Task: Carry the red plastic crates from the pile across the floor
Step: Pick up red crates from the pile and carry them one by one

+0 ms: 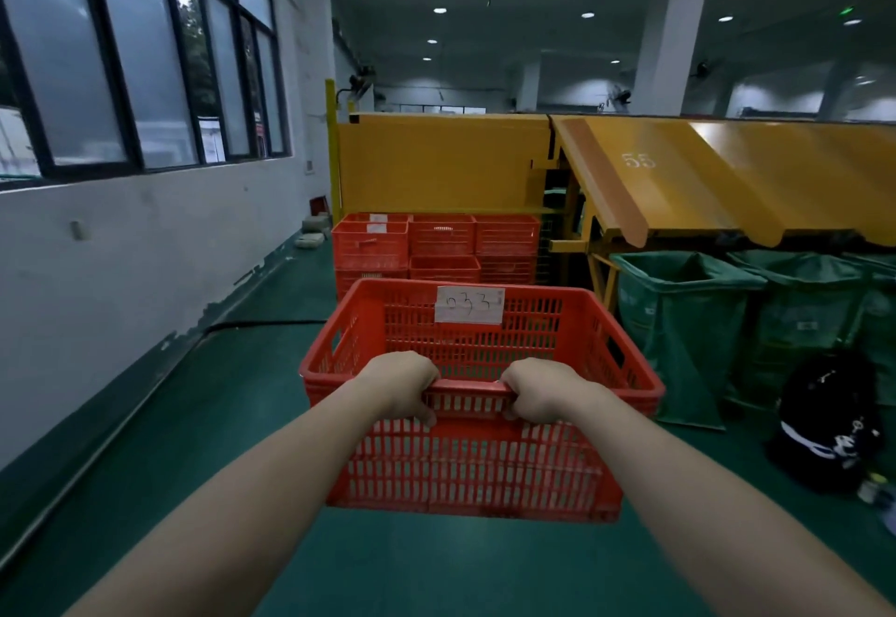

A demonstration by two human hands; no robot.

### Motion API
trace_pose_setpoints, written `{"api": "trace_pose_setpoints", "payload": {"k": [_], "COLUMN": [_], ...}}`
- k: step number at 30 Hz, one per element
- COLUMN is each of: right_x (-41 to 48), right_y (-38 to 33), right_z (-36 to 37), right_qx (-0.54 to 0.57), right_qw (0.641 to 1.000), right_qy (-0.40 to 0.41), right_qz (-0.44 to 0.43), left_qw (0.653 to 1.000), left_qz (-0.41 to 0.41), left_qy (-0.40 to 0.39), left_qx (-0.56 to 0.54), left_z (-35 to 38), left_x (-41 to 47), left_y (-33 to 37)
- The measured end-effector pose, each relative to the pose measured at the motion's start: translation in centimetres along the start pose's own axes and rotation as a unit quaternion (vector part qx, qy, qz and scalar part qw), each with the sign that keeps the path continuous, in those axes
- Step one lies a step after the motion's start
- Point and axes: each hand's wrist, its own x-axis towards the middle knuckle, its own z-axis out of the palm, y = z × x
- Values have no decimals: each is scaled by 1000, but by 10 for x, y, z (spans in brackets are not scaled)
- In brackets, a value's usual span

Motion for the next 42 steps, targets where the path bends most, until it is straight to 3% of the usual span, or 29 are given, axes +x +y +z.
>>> {"api": "trace_pose_setpoints", "payload": {"k": [22, 33, 42], "right_x": [482, 743, 923], "right_y": [208, 283, 356], "right_z": [-84, -115, -132], "right_qx": [-15, -14, -9], "right_qw": [999, 1000, 1000], "right_qy": [9, 2, 9], "right_qz": [-31, -2, 9], "left_qw": [999, 1000, 1000], "left_qz": [-35, -5, 5], "left_qy": [21, 25, 18], "left_qx": [0, 5, 9], "left_z": [-21, -19, -22], "left_x": [484, 734, 912], "left_y": [-201, -342, -419]}}
